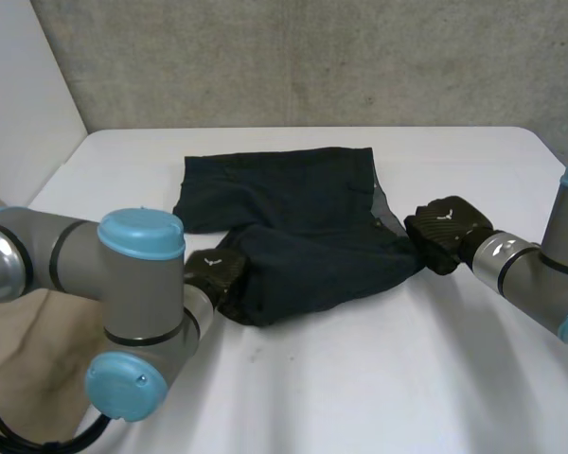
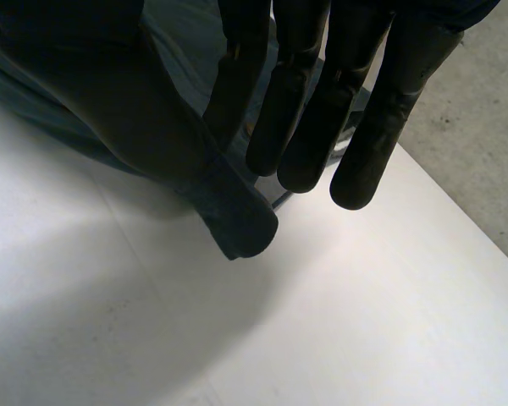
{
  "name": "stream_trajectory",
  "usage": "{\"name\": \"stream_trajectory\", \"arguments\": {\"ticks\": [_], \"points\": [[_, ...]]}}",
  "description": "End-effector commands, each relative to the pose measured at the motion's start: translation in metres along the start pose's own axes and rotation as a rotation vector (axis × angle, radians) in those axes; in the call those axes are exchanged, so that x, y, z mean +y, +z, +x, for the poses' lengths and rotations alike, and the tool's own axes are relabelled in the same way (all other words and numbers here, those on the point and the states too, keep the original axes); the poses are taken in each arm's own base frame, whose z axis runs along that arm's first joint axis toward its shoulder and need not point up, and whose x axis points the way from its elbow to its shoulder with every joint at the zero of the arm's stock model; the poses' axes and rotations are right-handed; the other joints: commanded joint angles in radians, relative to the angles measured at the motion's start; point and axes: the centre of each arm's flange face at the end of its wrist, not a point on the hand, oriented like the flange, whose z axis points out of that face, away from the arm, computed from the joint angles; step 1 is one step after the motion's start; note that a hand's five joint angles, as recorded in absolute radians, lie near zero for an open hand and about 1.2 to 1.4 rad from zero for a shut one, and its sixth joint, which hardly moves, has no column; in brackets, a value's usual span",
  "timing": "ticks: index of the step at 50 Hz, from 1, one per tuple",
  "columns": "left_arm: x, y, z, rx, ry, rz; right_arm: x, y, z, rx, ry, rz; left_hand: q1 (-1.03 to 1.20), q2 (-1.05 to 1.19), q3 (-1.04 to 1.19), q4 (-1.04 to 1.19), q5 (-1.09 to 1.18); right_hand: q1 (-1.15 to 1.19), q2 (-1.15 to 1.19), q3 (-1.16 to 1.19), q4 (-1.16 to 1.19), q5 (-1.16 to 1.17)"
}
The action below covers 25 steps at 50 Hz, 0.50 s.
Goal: Fold the laundry.
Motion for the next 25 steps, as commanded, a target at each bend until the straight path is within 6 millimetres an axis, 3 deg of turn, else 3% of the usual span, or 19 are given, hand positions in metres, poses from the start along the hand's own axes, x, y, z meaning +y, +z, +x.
{"name": "stream_trajectory", "arguments": {"ticks": [1, 7, 13, 15, 17, 20, 25], "points": [[-0.039, -0.049, -0.013, -0.092, 0.193, 0.080, -0.018, -0.027, 0.006, -0.021, -0.023, -0.062, 0.282, 0.210, 0.216, 0.204, 0.267, 0.460, 0.225, 0.215, 0.209, 0.248], [-0.049, -0.095, -0.026, -0.116, 0.359, 0.060, -0.034, -0.066, 0.008, -0.081, -0.115, -0.160, 0.282, 0.210, 0.216, 0.204, 0.267, 0.460, 0.225, 0.215, 0.209, 0.248], [-0.025, -0.139, -0.027, -0.060, 0.503, -0.100, -0.039, -0.120, -0.011, -0.260, -0.210, -0.341, 0.282, 0.210, 0.216, 0.204, 0.267, 0.460, 0.225, 0.215, 0.209, 0.248], [-0.018, -0.146, -0.025, -0.039, 0.522, -0.131, -0.037, -0.129, -0.015, -0.295, -0.234, -0.373, 0.282, 0.210, 0.216, 0.204, 0.267, 0.460, 0.225, 0.215, 0.209, 0.248], [-0.013, -0.152, -0.021, -0.023, 0.541, -0.142, -0.036, -0.130, -0.015, -0.299, -0.265, -0.379, 0.282, 0.210, 0.216, 0.204, 0.267, 0.460, 0.225, 0.215, 0.209, 0.248], [-0.018, -0.144, -0.020, -0.035, 0.533, -0.095, -0.035, -0.121, -0.012, -0.262, -0.275, -0.356, 0.282, 0.210, 0.216, 0.204, 0.267, 0.460, 0.225, 0.215, 0.209, 0.248], [-0.046, -0.096, -0.015, -0.101, 0.506, 0.091, -0.019, -0.074, 0.001, -0.137, -0.199, -0.334, 0.282, 0.210, 0.216, 0.204, 0.267, 0.460, 0.225, 0.215, 0.209, 0.248]]}}
